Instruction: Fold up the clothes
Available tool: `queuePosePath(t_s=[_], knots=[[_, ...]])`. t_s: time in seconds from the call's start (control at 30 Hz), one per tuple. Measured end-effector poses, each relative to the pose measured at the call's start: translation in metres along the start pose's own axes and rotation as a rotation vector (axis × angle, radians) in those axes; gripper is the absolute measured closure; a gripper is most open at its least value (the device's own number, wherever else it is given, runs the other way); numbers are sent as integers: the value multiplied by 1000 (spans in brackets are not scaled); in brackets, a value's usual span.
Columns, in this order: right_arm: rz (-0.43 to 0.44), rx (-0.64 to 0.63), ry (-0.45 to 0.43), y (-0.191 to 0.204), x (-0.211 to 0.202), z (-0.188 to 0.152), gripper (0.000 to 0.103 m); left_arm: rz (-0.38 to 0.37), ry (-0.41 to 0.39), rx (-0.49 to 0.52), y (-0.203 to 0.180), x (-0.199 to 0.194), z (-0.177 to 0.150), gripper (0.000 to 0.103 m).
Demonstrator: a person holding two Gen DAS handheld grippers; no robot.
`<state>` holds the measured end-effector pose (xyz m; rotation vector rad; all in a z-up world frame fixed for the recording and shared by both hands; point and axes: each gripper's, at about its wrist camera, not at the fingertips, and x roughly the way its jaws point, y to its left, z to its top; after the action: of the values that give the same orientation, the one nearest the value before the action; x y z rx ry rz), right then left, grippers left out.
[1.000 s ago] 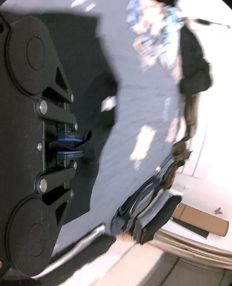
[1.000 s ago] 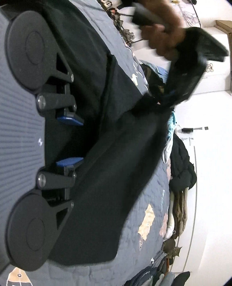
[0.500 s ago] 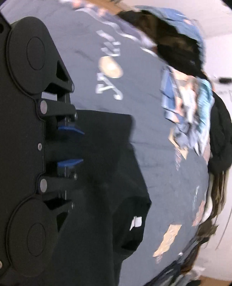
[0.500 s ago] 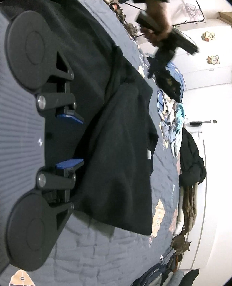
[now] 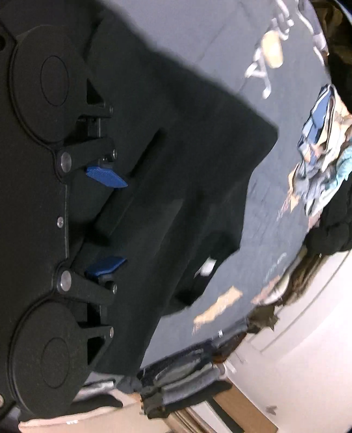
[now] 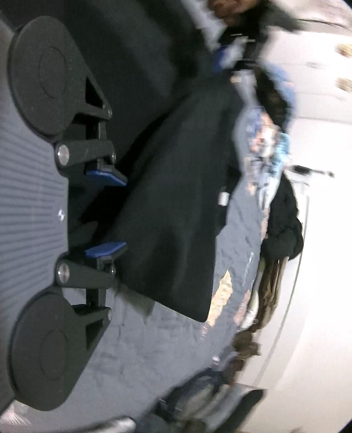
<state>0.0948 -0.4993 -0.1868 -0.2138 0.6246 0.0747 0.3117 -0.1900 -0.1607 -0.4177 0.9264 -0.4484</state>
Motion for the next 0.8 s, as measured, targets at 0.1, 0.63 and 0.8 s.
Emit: queuePosePath(t_s=[0.1,0.63,0.8], knots=[[-39,-53,46,0,9,-8,57,-21,9,43,-15,3,-13,47],[98,234,177,-72,1,-29,79,-87,71,385,-95,-5,-81,46],[123,222,93,-73,-18,-21,71,-51,47,700,-147,2,-113,46]])
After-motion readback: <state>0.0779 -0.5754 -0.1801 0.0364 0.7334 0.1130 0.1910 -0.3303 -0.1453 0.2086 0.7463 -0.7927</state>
